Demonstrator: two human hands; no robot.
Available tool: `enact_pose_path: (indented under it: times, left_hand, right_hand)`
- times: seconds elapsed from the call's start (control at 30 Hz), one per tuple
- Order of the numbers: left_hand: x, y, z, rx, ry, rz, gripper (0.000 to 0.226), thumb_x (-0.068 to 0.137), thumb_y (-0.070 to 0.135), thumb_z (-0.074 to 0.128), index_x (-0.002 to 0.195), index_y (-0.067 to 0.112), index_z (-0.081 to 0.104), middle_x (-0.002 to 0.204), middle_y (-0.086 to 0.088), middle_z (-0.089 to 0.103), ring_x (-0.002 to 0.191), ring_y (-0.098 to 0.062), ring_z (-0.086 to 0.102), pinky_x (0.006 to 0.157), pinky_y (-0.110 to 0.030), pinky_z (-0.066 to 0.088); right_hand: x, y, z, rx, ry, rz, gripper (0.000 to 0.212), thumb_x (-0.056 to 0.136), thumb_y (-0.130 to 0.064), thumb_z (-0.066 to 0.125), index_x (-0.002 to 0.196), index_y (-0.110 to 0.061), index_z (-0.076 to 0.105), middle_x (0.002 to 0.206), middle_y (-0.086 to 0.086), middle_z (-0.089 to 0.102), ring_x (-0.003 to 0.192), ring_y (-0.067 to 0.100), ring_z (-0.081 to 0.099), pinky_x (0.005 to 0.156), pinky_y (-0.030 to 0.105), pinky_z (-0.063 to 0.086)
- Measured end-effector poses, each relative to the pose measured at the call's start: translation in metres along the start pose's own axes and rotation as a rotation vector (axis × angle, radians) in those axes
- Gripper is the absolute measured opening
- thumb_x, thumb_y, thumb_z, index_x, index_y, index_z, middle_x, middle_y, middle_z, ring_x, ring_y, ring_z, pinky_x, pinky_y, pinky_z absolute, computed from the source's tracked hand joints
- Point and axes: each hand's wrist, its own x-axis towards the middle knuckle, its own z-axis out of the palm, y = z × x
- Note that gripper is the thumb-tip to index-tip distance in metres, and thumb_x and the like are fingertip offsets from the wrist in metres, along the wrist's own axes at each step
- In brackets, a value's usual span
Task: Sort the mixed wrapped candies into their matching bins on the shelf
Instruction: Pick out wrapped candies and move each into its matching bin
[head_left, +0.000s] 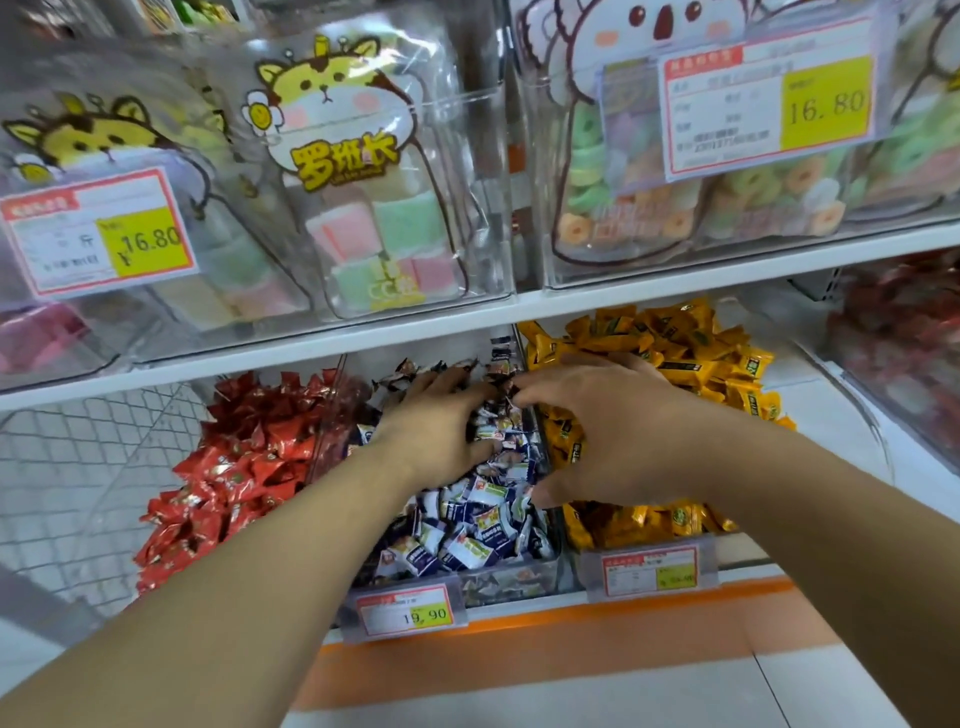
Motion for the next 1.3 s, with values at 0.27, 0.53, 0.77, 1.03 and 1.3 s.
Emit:
enact_pose_path:
  times: [0.27, 0.53, 0.77, 1.03, 1.3]
  left_hand:
    - [-0.024, -0.009, -0.026, -0.009, -0.079, 0.086, 0.046, 0.092, 0.05, 0.064, 0.136, 0.045, 0.052, 0.14, 0.006, 0.054, 0.119, -0.022, 0.059, 0.1, -0.04, 0.053]
    - [-0.037, -0.014, -0.054, -0.179, -0.345, 0.012, 0.041, 0.091, 0.058, 0.063, 0.131, 0.048, 0.06, 0.134, 0.01, 0.064, 0.112, -0.013, 0.065, 0.103, -0.032, 0.051]
    - [0.003, 0.015, -0.043, -0.171, -0.064, 0.006, 0.072, 0.091, 0.066, 0.058, 0.155, 0.043, 0.034, 0.165, 0.005, 0.03, 0.149, -0.03, 0.028, 0.12, -0.047, 0.031]
    - [0.025, 0.027, -0.014, -0.045, -0.207, -0.058, 0.076, 0.079, 0.078, 0.052, 0.149, 0.051, 0.035, 0.159, 0.005, 0.036, 0.143, -0.04, 0.036, 0.111, -0.061, 0.037]
    - [-0.011, 0.0, -0.029, -0.005, -0.206, 0.066, 0.066, 0.086, 0.075, 0.057, 0.144, 0.045, 0.047, 0.139, 0.004, 0.056, 0.122, -0.025, 0.057, 0.099, -0.037, 0.051]
  right_hand:
    - [-0.003, -0.004, -0.004, 0.005, -0.004, 0.013, 0.092, 0.076, -0.072, 0.075, 0.154, -0.047, 0.032, 0.165, -0.03, 0.015, 0.156, 0.008, 0.005, 0.126, 0.044, -0.005]
    - [-0.003, -0.005, -0.004, 0.015, -0.029, 0.028, 0.094, 0.077, -0.071, 0.074, 0.156, -0.047, 0.028, 0.166, -0.029, 0.013, 0.157, 0.01, 0.002, 0.127, 0.046, -0.009]
    - [-0.001, -0.005, -0.005, 0.019, -0.035, 0.039, 0.095, 0.077, -0.071, 0.075, 0.156, -0.049, 0.027, 0.166, -0.029, 0.013, 0.156, 0.01, 0.005, 0.128, 0.046, -0.003]
    - [0.0, -0.003, -0.002, 0.013, -0.016, 0.015, 0.094, 0.077, -0.07, 0.075, 0.155, -0.048, 0.028, 0.165, -0.032, 0.008, 0.156, 0.005, -0.008, 0.127, 0.043, -0.006]
    - [-0.004, -0.002, -0.003, 0.026, 0.002, 0.005, 0.094, 0.075, -0.072, 0.075, 0.154, -0.05, 0.03, 0.163, -0.035, 0.012, 0.155, 0.003, -0.006, 0.125, 0.04, -0.005]
